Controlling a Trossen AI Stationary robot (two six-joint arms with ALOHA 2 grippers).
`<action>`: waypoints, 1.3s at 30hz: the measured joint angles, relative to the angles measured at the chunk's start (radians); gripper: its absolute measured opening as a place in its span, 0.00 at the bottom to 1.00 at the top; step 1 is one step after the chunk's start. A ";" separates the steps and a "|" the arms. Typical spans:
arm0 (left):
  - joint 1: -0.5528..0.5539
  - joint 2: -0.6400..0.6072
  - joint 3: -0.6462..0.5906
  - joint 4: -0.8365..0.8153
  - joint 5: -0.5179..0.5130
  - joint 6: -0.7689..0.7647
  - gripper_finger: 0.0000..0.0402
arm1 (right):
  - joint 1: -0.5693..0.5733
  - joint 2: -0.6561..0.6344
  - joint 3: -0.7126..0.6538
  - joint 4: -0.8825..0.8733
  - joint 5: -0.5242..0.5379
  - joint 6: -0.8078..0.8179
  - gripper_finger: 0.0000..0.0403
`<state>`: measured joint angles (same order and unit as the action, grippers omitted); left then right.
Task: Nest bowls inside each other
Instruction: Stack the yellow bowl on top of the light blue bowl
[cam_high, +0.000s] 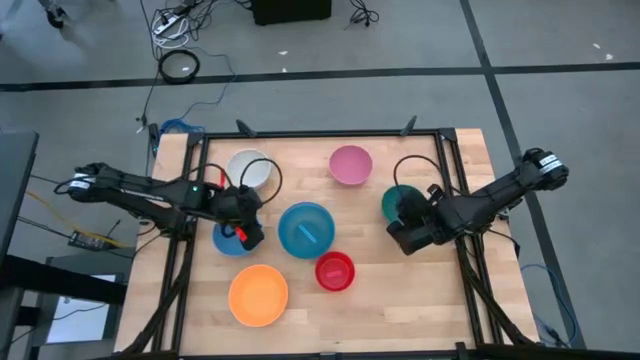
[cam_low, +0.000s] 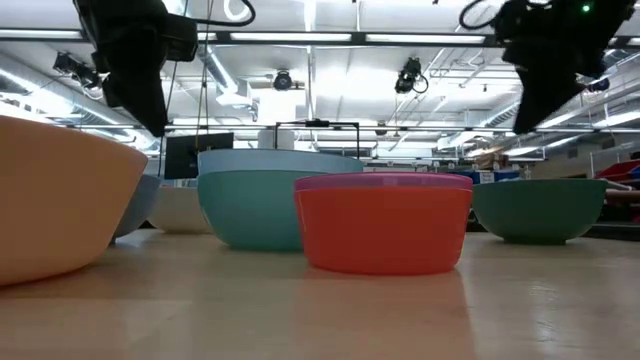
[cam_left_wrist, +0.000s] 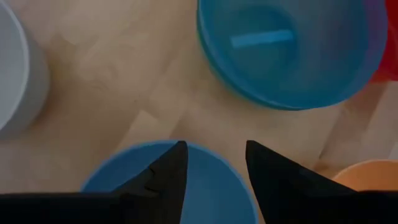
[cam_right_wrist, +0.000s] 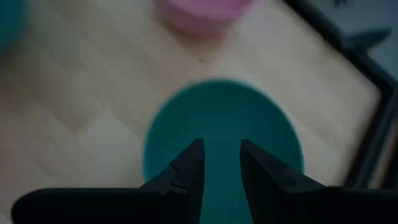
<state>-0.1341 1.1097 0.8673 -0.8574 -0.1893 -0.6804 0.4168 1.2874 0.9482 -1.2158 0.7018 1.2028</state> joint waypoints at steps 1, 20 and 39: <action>0.000 -0.001 0.000 0.001 -0.002 0.000 0.43 | 0.000 0.009 0.000 -0.021 -0.016 0.021 0.22; -0.102 -0.005 0.001 0.007 0.252 -0.068 0.43 | 0.144 0.035 0.000 -0.121 -0.149 0.237 0.22; -0.465 0.117 -0.003 -0.017 0.230 -0.012 0.43 | 0.240 0.035 0.000 -0.121 -0.093 0.339 0.22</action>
<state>-0.5989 1.2271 0.8639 -0.8742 0.0412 -0.6922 0.6568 1.3224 0.9482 -1.3373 0.6089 1.5417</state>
